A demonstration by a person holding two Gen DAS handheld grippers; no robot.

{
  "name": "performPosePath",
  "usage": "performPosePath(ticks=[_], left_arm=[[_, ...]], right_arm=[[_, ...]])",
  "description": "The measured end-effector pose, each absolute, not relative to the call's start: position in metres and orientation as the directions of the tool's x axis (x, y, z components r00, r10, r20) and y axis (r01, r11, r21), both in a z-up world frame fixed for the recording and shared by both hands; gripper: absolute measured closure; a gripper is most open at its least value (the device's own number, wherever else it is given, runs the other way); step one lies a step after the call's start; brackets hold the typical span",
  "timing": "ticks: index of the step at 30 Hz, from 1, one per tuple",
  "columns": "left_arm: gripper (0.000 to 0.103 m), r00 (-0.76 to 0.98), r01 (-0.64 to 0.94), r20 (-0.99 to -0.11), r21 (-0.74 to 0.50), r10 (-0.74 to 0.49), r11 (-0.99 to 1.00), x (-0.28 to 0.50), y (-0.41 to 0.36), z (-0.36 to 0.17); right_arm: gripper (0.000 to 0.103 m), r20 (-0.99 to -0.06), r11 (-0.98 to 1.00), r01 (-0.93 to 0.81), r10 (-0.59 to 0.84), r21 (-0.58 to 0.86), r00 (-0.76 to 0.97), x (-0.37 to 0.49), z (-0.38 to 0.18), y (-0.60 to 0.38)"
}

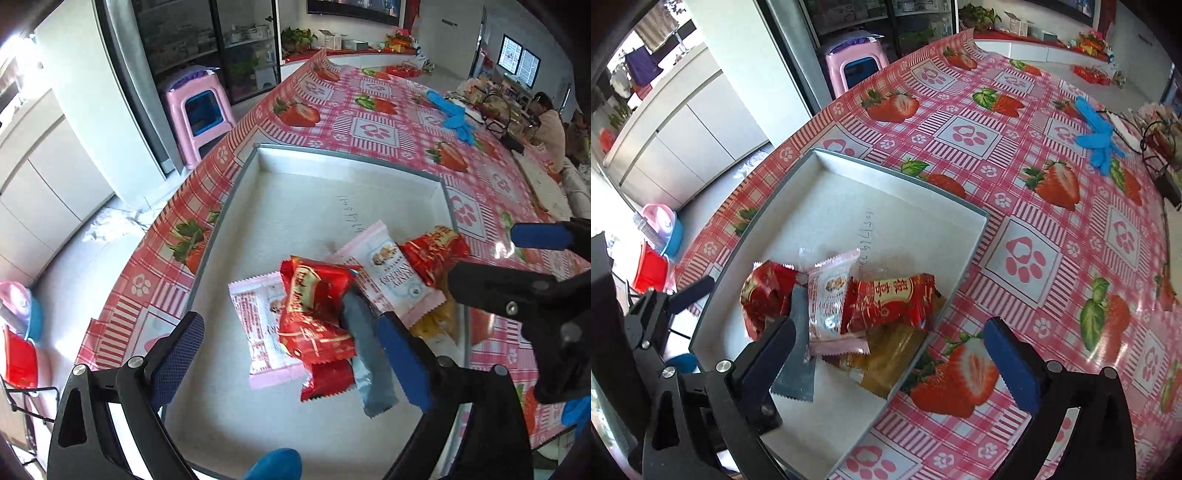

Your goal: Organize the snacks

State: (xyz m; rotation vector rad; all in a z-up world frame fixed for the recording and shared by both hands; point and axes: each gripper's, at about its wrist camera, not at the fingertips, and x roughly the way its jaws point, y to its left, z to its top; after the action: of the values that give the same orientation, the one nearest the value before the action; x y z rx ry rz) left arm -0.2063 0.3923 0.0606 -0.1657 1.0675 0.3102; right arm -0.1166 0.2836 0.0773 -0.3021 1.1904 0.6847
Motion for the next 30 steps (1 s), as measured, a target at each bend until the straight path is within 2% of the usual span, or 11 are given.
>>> performPosePath(ticks=[18, 30], left_arm=[[0.007, 0.403, -0.298, -0.889, 0.095, 0.216, 0.950, -0.234, 0.373, 0.062], [0.007, 0.408, -0.292, -0.883, 0.114, 0.232, 0.950, -0.234, 0.367, 0.064]], right_arm=[[0.001, -0.915, 0.681, -0.728, 0.245, -0.074, 0.322, -0.155, 0.089, 0.286], [0.001, -0.916, 0.671, -0.737, 0.241, -0.082, 0.321, -0.158, 0.089, 0.286]])
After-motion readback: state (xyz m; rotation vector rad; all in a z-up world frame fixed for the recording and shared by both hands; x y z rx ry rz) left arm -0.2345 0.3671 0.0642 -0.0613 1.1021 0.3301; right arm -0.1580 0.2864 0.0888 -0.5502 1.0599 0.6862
